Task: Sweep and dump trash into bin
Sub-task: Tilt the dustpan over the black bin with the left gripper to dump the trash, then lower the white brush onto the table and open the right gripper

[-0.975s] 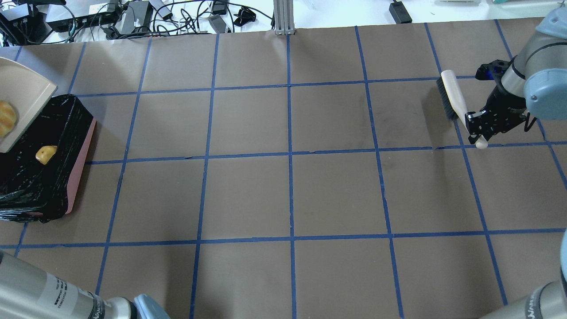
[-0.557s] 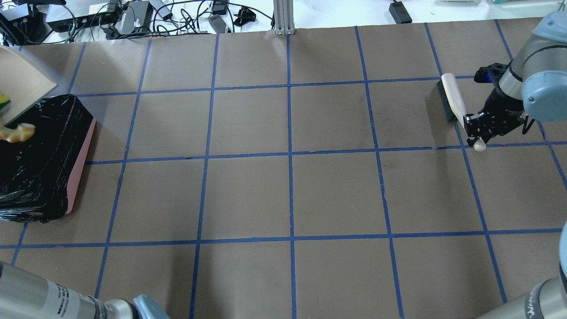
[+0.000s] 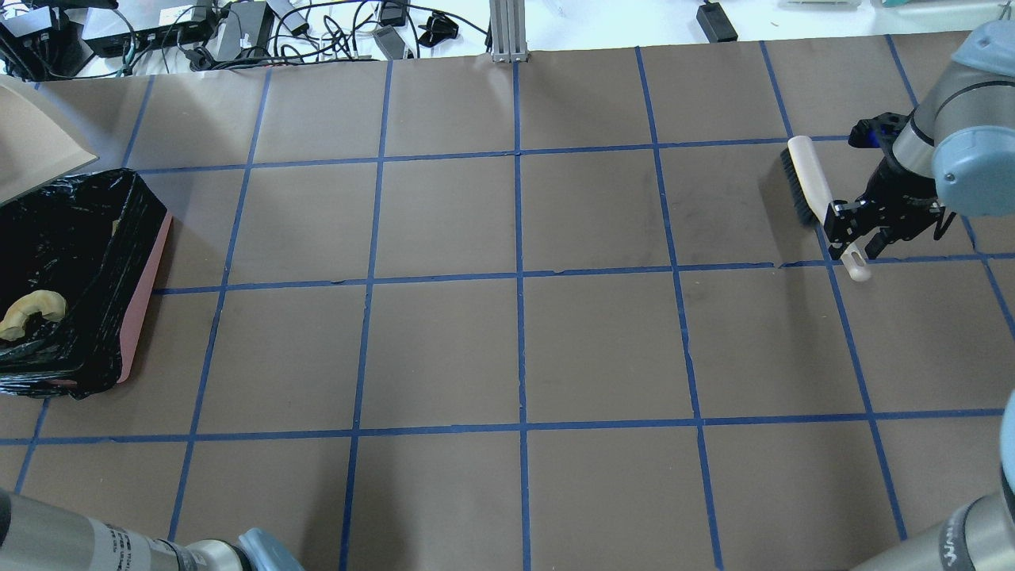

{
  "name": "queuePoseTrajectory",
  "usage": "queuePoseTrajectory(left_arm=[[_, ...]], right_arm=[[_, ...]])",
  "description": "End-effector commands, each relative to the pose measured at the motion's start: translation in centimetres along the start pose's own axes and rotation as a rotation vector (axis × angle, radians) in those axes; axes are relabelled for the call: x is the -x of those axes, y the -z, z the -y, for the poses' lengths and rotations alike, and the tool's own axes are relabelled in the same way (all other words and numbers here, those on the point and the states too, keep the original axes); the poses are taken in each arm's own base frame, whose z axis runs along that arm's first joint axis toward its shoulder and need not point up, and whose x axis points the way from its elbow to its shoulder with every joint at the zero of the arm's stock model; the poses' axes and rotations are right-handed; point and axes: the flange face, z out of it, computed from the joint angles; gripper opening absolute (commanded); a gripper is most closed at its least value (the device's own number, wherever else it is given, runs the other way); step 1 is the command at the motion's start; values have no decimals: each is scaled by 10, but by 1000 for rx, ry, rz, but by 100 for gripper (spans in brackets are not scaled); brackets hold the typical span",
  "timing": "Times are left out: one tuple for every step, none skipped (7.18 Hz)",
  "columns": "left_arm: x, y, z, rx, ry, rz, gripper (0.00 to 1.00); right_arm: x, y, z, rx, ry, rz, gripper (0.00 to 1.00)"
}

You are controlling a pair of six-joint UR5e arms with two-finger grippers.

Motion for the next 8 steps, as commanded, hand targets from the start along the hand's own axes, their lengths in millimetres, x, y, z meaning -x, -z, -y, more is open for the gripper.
queuePoseTrajectory(left_arm=[[-28,-5,-8,92,279,166,0],[-87,-1,-10,174,387,267,0],[-132,4,-12,230,535,334,0],[-157,-7,-27,320,736,377,0],[-186,-30,-43,360,841,397,0],[-219,-52,-68,383,856,451,0],[-239,-82,-105,415,929,529,0],[-241,-112,-129,437,975,560,0]], right_arm=[[-5,39,9,-76,-5,-31,100],[-4,77,9,-118,-1,-50,100],[21,130,-3,-151,28,-45,100],[35,189,-27,-175,23,-52,100],[45,231,-48,-174,-33,-27,100],[68,247,-57,-149,-69,33,100],[110,264,-62,-169,-89,18,100],[169,270,-70,-189,-70,13,100]])
